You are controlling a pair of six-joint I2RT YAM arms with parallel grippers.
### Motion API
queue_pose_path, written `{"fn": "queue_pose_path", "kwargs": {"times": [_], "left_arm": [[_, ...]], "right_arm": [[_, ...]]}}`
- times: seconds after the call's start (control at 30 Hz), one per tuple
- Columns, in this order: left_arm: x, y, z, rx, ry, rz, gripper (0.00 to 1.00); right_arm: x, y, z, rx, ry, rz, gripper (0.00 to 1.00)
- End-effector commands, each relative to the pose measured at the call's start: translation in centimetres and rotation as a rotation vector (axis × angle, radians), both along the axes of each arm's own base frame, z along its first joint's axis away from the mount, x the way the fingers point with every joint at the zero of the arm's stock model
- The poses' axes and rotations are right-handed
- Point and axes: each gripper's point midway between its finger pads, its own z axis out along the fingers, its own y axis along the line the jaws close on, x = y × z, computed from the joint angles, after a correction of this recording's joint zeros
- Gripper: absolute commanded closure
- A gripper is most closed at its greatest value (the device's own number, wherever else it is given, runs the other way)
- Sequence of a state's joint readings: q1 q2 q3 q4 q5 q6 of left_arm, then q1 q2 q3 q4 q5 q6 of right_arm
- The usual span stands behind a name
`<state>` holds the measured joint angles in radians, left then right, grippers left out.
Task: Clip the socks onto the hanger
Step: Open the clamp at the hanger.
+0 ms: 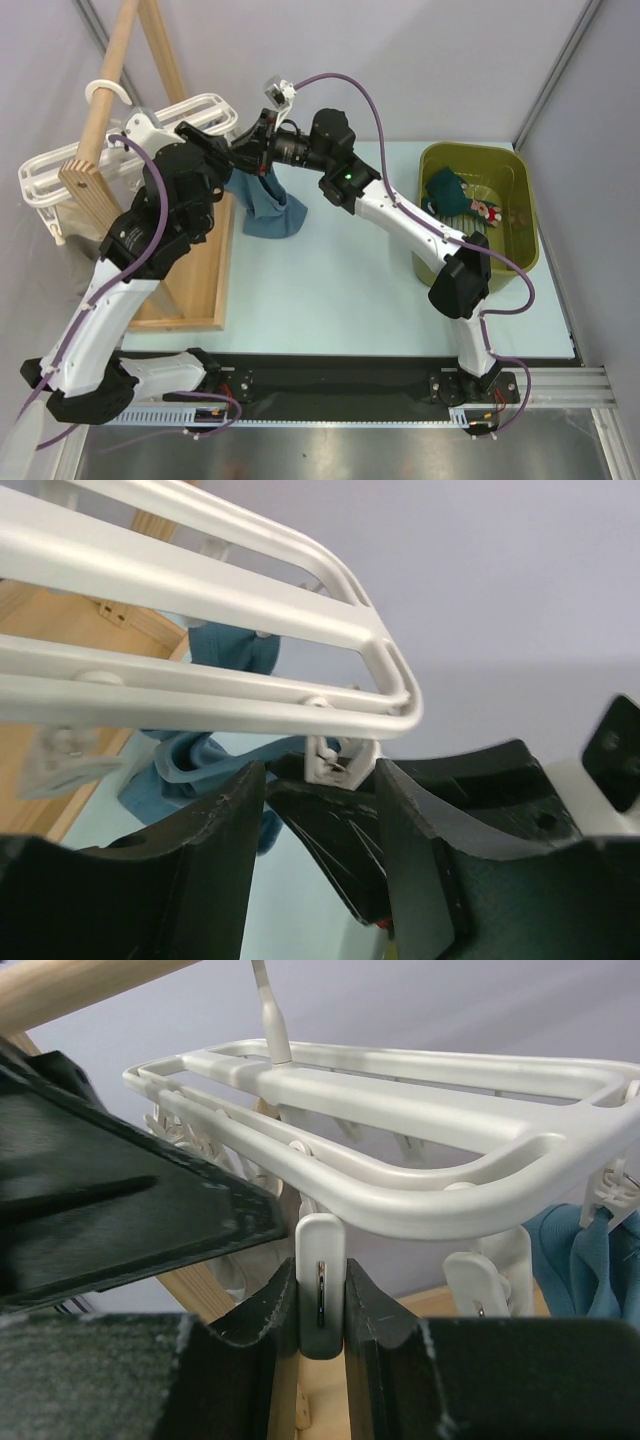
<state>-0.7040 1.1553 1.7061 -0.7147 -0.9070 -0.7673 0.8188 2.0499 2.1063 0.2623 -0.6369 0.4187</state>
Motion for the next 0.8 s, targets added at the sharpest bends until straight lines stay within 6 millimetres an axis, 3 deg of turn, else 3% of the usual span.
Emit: {"fn": "queue_pose_path", "kwargs": {"times": [0.0, 0.3, 0.43, 0.57, 0.77], "left_arm": [[0.6, 0.7, -0.1, -0.062, -0.016, -0.009, 0.48], [1.1, 0.5, 0.0, -0.087, -0.035, -0.068, 0.48], [-0.5, 1.0, 1.3, -0.104, -0.093, -0.102, 0.45], [-1.4, 1.8, 1.1, -0.114, -0.101, -0.088, 0.43], [-1.6, 1.4, 1.7, -0.121, -0.132, -0.122, 0.38]], "right_arm": [[-0.1, -0.9, 1.6, 0.014, -0.011, 0.01, 1.0], [-0.5, -0.5, 1.6, 0.01, -0.012, 0.027, 1.0], [-0.4, -0.4, 1.4, 0.007, -0.012, 0.03, 1.0], [-0.3, -0.3, 1.2, 0.006, -0.008, 0.029, 1.0], [-0.6, 0.1, 1.1, 0.003, -0.005, 0.042, 1.0]]}}
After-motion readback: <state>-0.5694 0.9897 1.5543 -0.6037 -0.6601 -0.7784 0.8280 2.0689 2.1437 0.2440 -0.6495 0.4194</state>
